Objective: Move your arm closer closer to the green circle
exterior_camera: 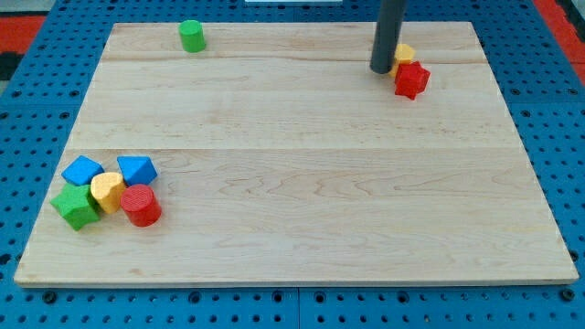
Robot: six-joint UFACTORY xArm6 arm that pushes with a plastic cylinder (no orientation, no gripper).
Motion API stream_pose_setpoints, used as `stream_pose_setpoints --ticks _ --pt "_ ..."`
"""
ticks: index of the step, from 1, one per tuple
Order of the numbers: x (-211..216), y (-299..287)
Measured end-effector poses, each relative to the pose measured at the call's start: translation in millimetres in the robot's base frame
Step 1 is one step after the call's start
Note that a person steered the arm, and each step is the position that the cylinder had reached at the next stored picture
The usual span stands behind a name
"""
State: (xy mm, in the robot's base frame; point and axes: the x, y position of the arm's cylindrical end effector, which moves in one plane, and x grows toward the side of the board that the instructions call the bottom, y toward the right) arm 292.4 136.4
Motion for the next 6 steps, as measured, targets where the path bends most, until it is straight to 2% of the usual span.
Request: stream_pose_setpoints --ticks 1,2,4,6 --pt "0 24" --pt "-1 18" --pt "23 -89" --pt "39 -267"
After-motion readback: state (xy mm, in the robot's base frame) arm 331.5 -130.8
